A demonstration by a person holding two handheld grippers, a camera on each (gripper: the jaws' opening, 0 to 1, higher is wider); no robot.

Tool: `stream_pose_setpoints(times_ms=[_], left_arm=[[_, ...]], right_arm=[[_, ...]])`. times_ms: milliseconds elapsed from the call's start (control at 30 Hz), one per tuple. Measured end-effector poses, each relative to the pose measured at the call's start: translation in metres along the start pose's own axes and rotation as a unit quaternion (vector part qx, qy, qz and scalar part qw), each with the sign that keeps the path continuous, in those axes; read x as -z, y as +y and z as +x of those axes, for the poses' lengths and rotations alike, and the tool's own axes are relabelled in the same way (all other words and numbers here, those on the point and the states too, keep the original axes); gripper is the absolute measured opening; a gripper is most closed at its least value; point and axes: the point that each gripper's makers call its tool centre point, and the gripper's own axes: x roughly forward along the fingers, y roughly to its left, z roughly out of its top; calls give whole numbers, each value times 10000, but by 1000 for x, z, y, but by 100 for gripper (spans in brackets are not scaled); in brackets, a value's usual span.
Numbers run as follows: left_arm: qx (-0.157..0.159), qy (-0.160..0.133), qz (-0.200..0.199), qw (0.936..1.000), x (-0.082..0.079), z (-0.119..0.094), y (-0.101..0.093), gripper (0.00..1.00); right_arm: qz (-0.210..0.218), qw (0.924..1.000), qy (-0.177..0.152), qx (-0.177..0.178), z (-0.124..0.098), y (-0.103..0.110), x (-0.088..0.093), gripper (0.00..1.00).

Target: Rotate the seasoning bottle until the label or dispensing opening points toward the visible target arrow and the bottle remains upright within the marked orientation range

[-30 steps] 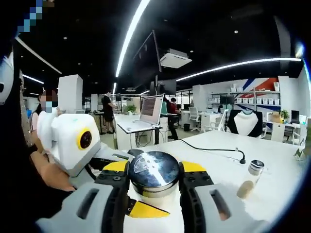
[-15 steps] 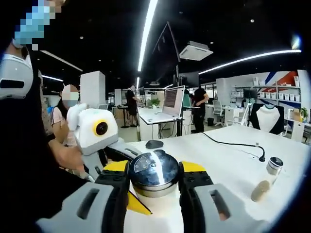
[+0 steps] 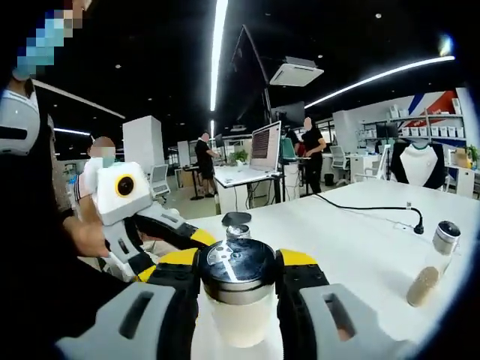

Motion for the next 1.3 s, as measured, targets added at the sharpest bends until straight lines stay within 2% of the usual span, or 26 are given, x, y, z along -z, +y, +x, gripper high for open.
stream_pose_setpoints(times_ms=[133,300,600,833,967,1067,1167,1300], left_arm=[[-245,-27,-66,9997,4,-17,13,47],[-420,36,-97,9991,6,-28,26,47],[-508,51,-99,9986,4,-30,35,45],[-520,62,-76,9986,2,-29,37,43],[-502,60,-109,9987,1,-27,37,43],[-472,70,-101,9988,-1,-25,34,43],[-452,46,-95,9989,-5,-23,32,43],[-428,17,-55,9991,-10,-19,30,44]], right_arm=[[23,10000,77,-58,17,-8,8,36],[-83,9997,77,-215,32,-11,9,36],[-293,9985,91,-451,41,-11,14,36],[-568,9964,-47,-634,41,-7,11,37],[-671,9958,-188,-594,39,-10,4,42],[-552,9968,-246,-526,37,-13,-2,42],[-533,9975,-213,-401,35,-15,-3,42],[-449,9982,-374,-143,25,-15,-9,45]])
